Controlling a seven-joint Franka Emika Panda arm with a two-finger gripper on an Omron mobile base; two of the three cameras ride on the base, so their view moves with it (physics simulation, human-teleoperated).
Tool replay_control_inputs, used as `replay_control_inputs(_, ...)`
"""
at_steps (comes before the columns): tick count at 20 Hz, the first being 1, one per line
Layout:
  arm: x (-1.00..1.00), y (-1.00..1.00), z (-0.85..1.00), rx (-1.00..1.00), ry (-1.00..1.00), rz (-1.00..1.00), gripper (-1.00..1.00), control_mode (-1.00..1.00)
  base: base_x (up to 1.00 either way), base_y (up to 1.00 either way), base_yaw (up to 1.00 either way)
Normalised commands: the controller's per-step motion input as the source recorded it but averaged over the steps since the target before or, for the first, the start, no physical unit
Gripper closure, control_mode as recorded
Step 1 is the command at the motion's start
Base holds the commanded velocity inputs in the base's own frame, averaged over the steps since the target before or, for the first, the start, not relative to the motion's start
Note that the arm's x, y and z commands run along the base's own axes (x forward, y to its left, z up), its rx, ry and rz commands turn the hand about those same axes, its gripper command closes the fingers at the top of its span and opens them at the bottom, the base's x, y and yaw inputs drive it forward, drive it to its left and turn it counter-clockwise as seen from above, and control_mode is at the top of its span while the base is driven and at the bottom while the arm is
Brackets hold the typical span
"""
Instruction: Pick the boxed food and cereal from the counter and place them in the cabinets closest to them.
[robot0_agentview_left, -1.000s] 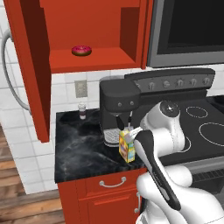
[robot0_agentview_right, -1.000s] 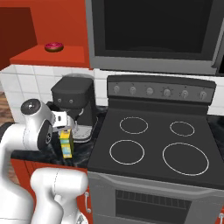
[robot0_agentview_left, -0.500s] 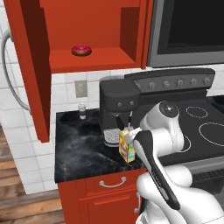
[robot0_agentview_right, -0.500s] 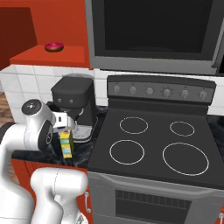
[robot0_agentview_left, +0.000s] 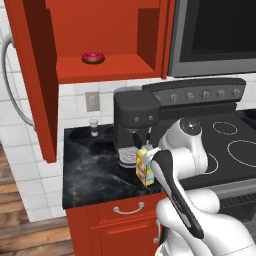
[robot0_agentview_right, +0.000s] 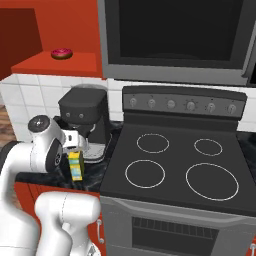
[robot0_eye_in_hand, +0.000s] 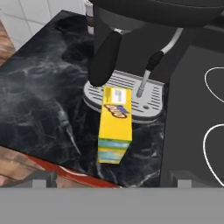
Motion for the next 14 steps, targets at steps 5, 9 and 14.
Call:
replay_control_inputs(5, 0.2, 0.0, -0.14, 0.02, 0.0, 0.0, -1.0, -1.0, 0.0, 0.0, 0.0)
replay_control_inputs(9, 0.25, 0.02, -0.18, 0.01, 0.0, 0.0, -1.0, -1.0, 0.0, 0.0, 0.0)
replay_control_inputs(14, 0.22, 0.06, -0.21, 0.0, 0.02, 0.0, -1.0, -1.0, 0.0, 0.0, 0.0)
